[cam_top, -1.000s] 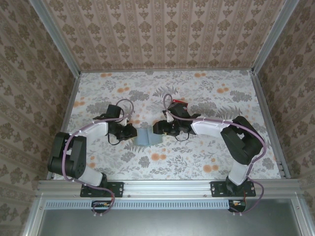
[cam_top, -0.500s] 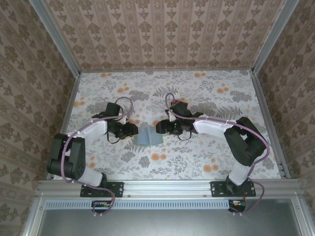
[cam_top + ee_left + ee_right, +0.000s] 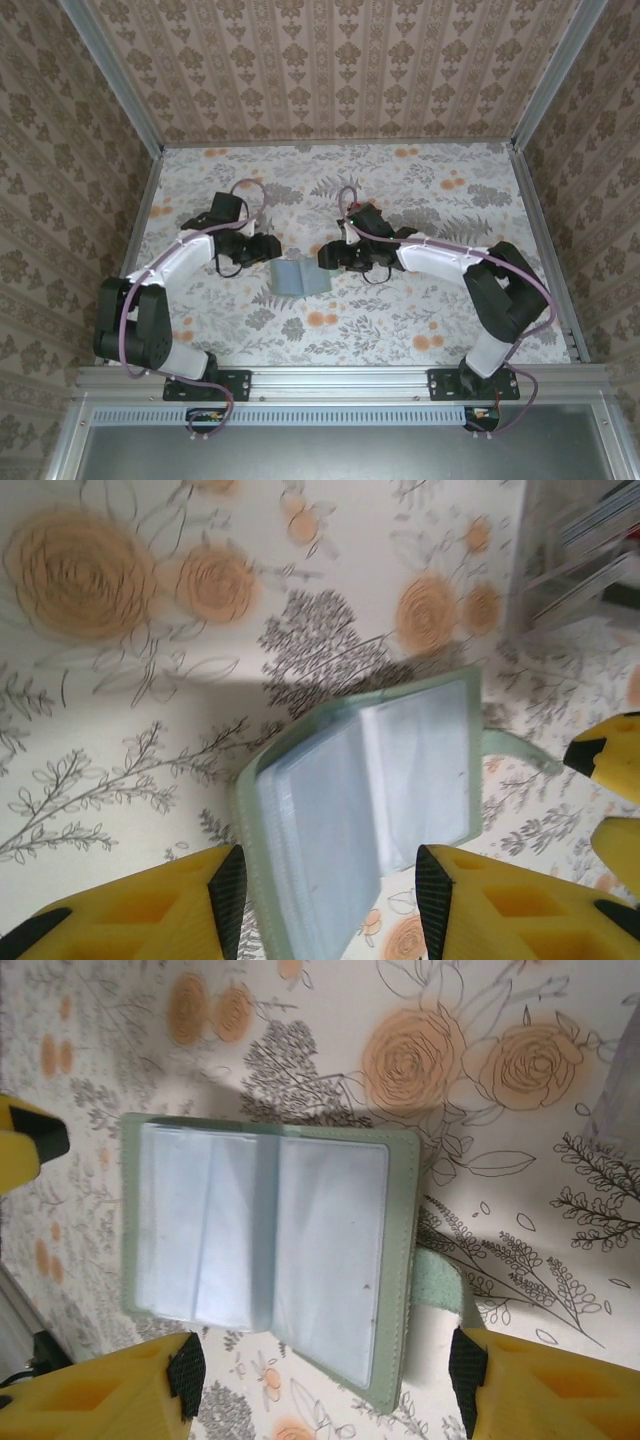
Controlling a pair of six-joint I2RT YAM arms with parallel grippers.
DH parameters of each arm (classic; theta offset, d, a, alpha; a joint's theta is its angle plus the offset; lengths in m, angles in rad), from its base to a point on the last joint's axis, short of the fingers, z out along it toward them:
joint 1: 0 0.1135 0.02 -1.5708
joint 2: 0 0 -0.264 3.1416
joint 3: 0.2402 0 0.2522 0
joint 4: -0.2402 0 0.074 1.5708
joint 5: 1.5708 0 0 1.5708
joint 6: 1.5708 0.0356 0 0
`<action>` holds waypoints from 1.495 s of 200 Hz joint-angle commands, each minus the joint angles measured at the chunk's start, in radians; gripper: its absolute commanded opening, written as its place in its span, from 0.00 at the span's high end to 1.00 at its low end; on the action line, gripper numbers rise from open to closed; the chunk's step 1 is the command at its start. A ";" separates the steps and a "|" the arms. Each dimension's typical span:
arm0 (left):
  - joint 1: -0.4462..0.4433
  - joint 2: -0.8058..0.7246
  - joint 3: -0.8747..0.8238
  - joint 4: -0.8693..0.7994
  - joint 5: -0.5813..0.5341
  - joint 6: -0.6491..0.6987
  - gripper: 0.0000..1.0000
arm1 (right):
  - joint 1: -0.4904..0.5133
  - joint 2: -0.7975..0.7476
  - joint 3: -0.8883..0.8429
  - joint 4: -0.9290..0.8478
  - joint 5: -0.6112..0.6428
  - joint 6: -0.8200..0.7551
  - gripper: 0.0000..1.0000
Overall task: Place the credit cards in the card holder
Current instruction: Open the card holder at the center of the table, then pick up the credit card from the storage box.
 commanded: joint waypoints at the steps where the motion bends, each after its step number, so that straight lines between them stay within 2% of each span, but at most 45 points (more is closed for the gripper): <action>1: -0.009 0.015 0.085 -0.024 0.000 0.039 0.49 | -0.051 -0.089 0.049 -0.077 0.048 -0.064 0.32; 30: -0.085 0.103 0.198 -0.005 -0.002 0.043 0.49 | -0.156 -0.159 0.068 -0.135 0.072 -0.114 0.31; 44: -0.119 0.164 0.251 0.015 0.008 0.038 0.49 | -0.206 -0.181 0.085 -0.175 0.123 -0.156 0.31; 88: -0.221 0.341 0.396 0.049 0.035 0.028 0.49 | -0.313 -0.123 0.164 -0.253 0.167 -0.259 0.31; 144: -0.232 0.384 0.408 0.094 0.053 -0.006 0.49 | -0.320 -0.104 0.205 -0.290 0.167 -0.328 0.30; 188: -0.281 0.524 0.520 0.102 0.085 -0.016 0.49 | -0.317 0.051 0.327 -0.334 0.168 -0.595 0.27; 223: -0.302 0.627 0.602 0.076 0.074 -0.006 0.49 | -0.314 0.174 0.442 -0.385 0.159 -0.738 0.22; 277: -0.301 0.663 0.611 0.090 0.059 -0.017 0.49 | -0.294 0.283 0.546 -0.427 0.235 -0.832 0.18; 299: -0.300 0.664 0.590 0.110 0.053 -0.022 0.49 | -0.294 0.319 0.558 -0.435 0.223 -0.843 0.18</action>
